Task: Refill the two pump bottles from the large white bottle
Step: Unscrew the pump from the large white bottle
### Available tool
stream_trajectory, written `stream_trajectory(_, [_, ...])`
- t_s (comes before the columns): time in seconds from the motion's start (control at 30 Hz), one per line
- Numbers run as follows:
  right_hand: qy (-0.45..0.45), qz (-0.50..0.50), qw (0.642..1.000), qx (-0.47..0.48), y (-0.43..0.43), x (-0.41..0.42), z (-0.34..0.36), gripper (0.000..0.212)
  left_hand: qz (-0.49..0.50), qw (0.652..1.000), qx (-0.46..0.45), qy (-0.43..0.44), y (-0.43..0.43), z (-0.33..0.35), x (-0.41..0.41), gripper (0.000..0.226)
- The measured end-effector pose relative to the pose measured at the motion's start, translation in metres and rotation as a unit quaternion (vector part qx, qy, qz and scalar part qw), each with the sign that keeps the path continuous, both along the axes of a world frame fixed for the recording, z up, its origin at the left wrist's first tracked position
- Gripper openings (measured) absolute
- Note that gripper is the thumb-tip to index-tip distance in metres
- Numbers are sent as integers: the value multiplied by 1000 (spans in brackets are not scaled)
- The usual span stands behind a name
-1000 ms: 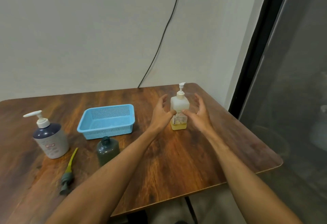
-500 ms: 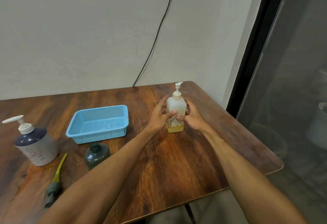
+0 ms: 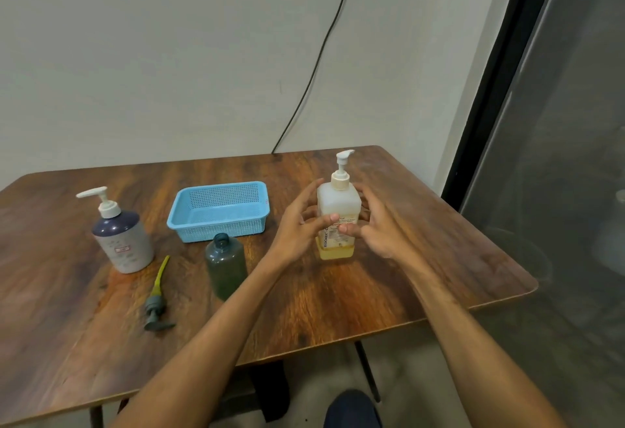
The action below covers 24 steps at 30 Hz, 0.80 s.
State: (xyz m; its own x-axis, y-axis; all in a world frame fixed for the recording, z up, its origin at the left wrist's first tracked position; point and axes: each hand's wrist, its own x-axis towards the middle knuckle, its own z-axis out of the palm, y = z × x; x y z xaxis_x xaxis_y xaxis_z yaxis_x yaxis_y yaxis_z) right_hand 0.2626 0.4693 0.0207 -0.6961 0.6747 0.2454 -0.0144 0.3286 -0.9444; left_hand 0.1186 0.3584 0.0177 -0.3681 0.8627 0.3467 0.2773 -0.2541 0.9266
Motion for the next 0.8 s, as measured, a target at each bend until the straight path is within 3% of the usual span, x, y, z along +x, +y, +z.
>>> stream_trajectory(0.7, [-26, 36, 999, -2, -57, 16, -27, 84, 20, 999, -42, 21, -62, -39, 6, 72])
stream_trajectory(0.8, [-15, -8, 999, 33, -58, 20, -8, 87, 21, 998, -46, 29, -63, -38, 6, 75])
